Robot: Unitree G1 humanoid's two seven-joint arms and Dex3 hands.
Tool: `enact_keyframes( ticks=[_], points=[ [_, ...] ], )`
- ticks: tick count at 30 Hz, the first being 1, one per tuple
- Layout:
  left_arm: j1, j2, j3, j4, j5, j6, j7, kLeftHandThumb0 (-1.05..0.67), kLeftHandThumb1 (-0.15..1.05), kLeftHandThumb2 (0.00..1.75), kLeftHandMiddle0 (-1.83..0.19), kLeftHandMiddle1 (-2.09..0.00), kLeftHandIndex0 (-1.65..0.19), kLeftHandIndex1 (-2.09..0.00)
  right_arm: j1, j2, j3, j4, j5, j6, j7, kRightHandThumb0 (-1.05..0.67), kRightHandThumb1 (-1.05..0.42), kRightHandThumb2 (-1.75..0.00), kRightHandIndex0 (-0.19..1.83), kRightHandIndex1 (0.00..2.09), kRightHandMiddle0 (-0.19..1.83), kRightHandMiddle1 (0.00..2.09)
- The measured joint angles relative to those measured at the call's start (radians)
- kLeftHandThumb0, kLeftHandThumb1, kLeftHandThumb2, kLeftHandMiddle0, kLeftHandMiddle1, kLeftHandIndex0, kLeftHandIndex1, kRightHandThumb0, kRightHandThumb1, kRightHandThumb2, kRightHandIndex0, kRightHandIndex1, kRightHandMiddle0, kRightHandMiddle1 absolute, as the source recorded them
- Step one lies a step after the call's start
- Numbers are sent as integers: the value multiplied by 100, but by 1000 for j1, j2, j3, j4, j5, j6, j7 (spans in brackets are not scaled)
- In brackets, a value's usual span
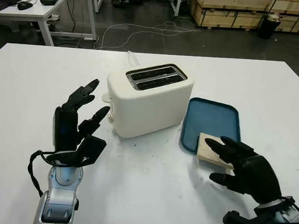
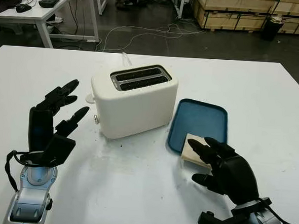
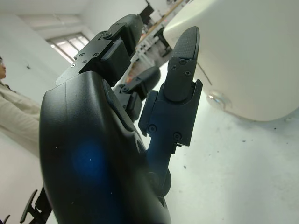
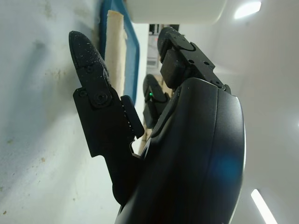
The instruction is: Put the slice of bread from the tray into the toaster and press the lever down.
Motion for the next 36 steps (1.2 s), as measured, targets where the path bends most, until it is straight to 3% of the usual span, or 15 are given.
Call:
enact_keyframes(
  ticks=[7,10,12,15,31,34,36],
  points=[
    [0,0,2,20,-9,-30,4,-38,92,4,-46,-75,-68,-2,0,-28,35,3,-99,70,-77,-46,-80,0,42,3,41,2],
    [0,0,4,28,-12,-51,9,-37,92,3,-46,-76,-69,-3,-7,-41,59,22,-157,99,-154,-31,-85,-2,45,4,43,3],
    [0,0,5,35,-12,-65,13,-37,92,4,-47,-76,-69,-3,-13,-47,75,38,-186,116,-197,-13,-90,-13,46,5,44,3],
    [0,0,6,36,-11,-80,16,-38,92,4,-47,-76,-69,-3,-24,-52,101,64,-204,141,-242,-4,-91,-29,49,6,46,3],
    [0,0,8,63,-34,-148,17,-38,92,5,-49,-76,-71,-3,-54,-78,168,81,-209,218,-242,-7,-90,-27,54,8,49,3],
    [0,0,9,63,-34,-154,17,-39,92,4,-50,-76,-71,-3,-54,-78,172,70,-209,238,-222,-10,-88,-23,63,13,55,5],
    [0,0,9,63,-33,-159,17,-39,92,4,-50,-77,-71,-3,-56,-81,178,68,-209,245,-220,-20,-90,-11,75,26,64,7]
  ],
)
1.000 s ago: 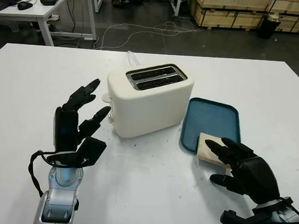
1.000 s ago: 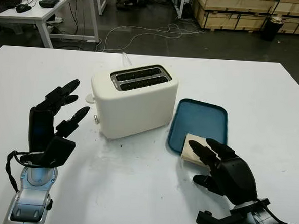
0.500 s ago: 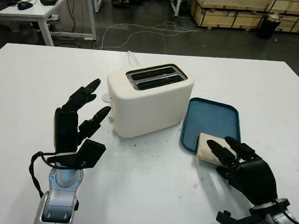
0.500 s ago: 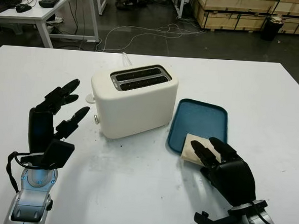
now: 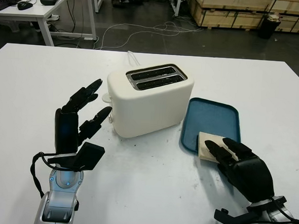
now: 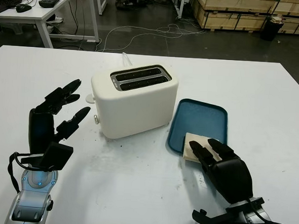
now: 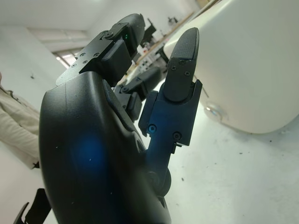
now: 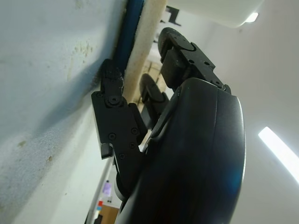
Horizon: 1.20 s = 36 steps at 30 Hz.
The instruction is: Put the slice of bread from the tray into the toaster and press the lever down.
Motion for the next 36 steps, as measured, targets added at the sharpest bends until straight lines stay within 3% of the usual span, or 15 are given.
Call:
enact_keyframes(
  ticks=[1,3,4,5,6,9,13,21,25,27,29,31,33,35,36],
  points=[
    [0,0,0,0,1,0,0,-39,92,4,-50,-77,-71,-3,-2,-4,5,0,0,0,0,-23,-91,-8,78,46,70,8],
    [0,0,0,0,1,0,1,-40,92,5,-50,-77,-71,-3,-9,-11,8,0,0,0,-2,-28,-92,-4,71,126,90,16],
    [0,0,0,0,1,0,1,-41,92,5,-50,-77,-71,-3,-13,-14,9,-2,-1,4,-4,-30,-92,-4,71,150,91,35],
    [0,0,0,0,1,0,1,-41,92,5,-50,-77,-72,-3,-17,-18,11,-6,-2,8,-7,-31,-92,-3,74,162,83,67],
    [0,0,0,0,1,0,1,-40,92,4,-50,-77,-72,-3,-19,-18,12,-9,-3,13,-8,-34,-92,-4,79,169,70,108],
    [0,0,1,1,0,-1,1,-39,92,4,-49,-77,-72,-2,-20,-18,13,-19,-2,22,-12,-44,-92,-17,84,174,55,165],
    [0,0,1,1,1,-1,1,-39,92,4,-50,-77,-72,-2,-20,-20,23,-16,-7,25,-50,-49,-92,-15,89,175,58,174],
    [0,0,1,1,0,-1,1,-38,92,4,-48,-76,-71,-2,-24,-31,35,-14,-12,25,-66,-51,-92,-21,87,175,56,175],
    [0,0,1,2,0,-1,1,-38,92,4,-48,-77,-71,-2,-43,-49,29,0,-3,-4,-109,-49,-92,-13,81,175,51,173],
    [0,0,0,2,0,-1,1,-38,92,4,-49,-77,-71,-2,-67,-60,9,3,56,-43,-104,-49,-92,-11,73,175,54,146],
    [0,0,0,2,0,-1,1,-38,92,4,-48,-77,-71,-2,-89,-68,-20,-5,137,-72,-62,-47,-92,-7,76,137,73,86],
    [0,0,0,2,0,-1,1,-37,92,3,-48,-77,-71,-2,-111,-71,-51,-12,220,-90,-1,-46,-92,-7,80,111,86,48],
    [0,0,0,2,0,-1,1,-38,92,4,-48,-77,-71,-2,-127,-76,-76,-20,284,-111,49,-43,-92,-4,79,116,93,30],
    [0,0,0,2,0,-1,0,-39,92,4,-48,-77,-72,-2,-144,-80,-94,-26,334,-134,92,-38,-90,-1,71,156,96,22],
    [0,0,-1,2,1,-1,0,-39,92,4,-48,-76,-72,-2,-153,-81,-104,-29,357,-144,113,-37,-89,-1,70,165,97,21]
  ],
)
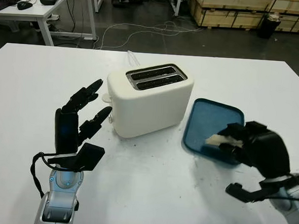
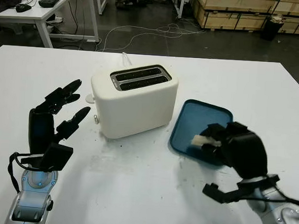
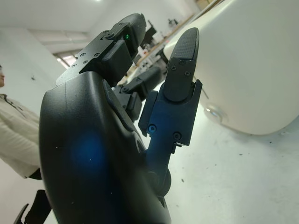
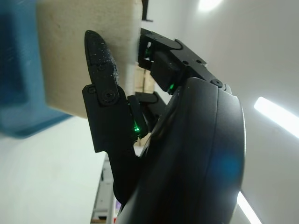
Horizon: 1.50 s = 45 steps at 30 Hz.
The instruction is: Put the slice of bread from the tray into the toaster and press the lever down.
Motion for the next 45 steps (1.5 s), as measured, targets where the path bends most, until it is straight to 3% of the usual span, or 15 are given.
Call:
enact_keyframes(
  ticks=[11,18,26,28,30,37,42,45],
  points=[
    [0,-1,-2,0,0,1,-3,-38,92,4,-48,-76,-71,-1,-131,-24,-77,-3,230,-52,268,-26,-87,0,69,172,100,14],
    [-1,-2,-2,0,0,1,-3,-39,92,4,-49,-76,-72,-1,-260,-25,-87,94,375,-72,427,-30,-92,-3,75,143,104,10],
    [-1,-2,-2,0,1,1,-2,-38,92,4,-49,-76,-72,-1,-463,-26,-76,249,408,-90,552,-30,-92,-4,80,125,108,6],
    [-1,-2,-2,-1,1,2,-2,-38,92,4,-49,-76,-72,-1,-513,-26,-76,294,417,-95,574,-30,-92,-5,81,108,109,4],
    [-2,-2,-2,-1,1,2,-2,-38,92,4,-49,-76,-72,-1,-568,-26,-76,346,432,-111,594,-30,-92,-3,89,88,112,3],
    [-3,-2,-2,-1,1,2,-3,-38,92,4,-49,-76,-72,-1,-769,-26,-53,506,440,-166,624,-32,-90,0,102,76,117,2],
    [-3,-1,-2,-1,2,2,-2,-38,92,4,-49,-76,-72,-1,-917,-26,-33,622,444,-201,667,-28,-91,0,118,41,118,1],
    [-3,-1,-2,-1,2,2,-2,-38,92,4,-49,-76,-72,-1,-991,-26,-19,668,444,-216,680,-29,-88,0,125,36,121,1]
  ],
)
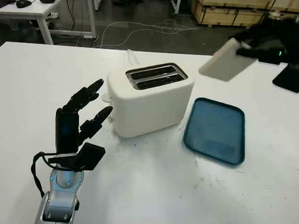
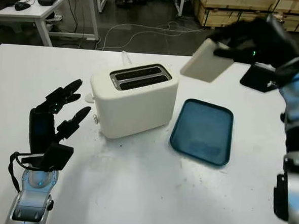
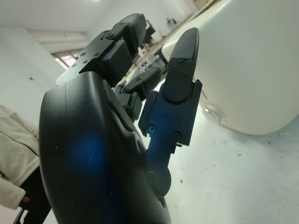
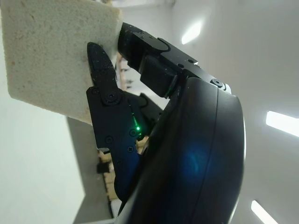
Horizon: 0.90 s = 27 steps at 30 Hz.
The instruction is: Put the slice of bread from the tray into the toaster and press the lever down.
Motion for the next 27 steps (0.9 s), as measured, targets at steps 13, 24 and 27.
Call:
enact_keyframes(
  ticks=[13,24,27],
  points=[
    [1,0,1,-1,0,0,2,-38,92,5,-50,-75,-72,-1,-310,100,61,255,-2,-64,62,-21,-79,-1,141,24,129,3],
    [1,0,0,-1,2,0,7,-37,92,5,-51,-74,-73,-1,-379,212,135,353,-43,-1,73,-24,-83,-1,139,23,126,1],
    [1,0,0,-1,2,0,9,-37,92,5,-51,-73,-73,-1,-380,237,145,379,-52,11,69,-29,-85,-2,138,25,126,1]
  ],
)
